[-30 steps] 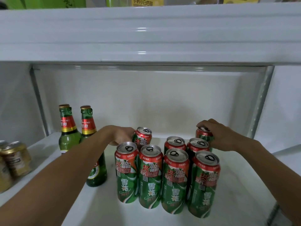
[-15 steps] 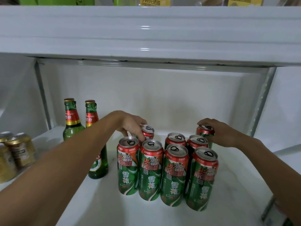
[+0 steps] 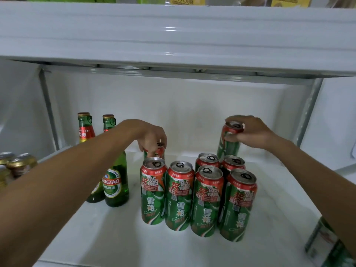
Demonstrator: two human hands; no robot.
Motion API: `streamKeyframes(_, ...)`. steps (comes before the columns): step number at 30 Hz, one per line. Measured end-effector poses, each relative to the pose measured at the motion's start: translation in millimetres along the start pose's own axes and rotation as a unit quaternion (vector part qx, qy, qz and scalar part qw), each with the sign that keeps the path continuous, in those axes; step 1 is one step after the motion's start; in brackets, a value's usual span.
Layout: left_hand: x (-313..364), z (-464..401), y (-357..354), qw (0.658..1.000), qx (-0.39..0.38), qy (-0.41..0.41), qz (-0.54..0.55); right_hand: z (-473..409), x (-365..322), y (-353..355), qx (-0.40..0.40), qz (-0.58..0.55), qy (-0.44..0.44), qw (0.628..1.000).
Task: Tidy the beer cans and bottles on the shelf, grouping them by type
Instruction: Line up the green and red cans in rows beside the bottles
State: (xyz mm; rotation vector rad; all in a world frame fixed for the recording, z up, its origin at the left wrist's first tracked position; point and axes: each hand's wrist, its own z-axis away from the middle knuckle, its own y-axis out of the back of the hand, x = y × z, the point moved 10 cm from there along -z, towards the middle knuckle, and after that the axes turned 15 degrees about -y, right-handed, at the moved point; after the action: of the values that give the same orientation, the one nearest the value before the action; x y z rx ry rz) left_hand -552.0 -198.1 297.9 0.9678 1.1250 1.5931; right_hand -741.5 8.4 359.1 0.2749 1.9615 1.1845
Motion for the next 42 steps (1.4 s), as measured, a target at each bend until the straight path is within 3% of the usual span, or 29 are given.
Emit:
streamKeyframes(4,1,7,-2,0.997,-0.041,-0.007,-0.072,7,-56,-1,-0.04,-0.049,0.045,0.997)
streamKeyframes(13,-8,21,-7,0.998,-0.032,-0.002,-0.046,20,-136,-52,-0.175,-0.101,0.088,0.975)
streamKeyframes(32,6,23,-2,0.991,0.019,-0.087,0.102,26,-108,-139,-0.331,0.072,0.053,0.939)
streamKeyframes(36,13,20,-3,0.986,0.026,-0.11,0.125,29,-103,-144,-0.38,0.022,0.006,0.925)
streamKeyframes(42,14,14,-4,0.981,0.025,-0.12,0.148,22,-107,-142,-0.303,0.038,0.051,0.951)
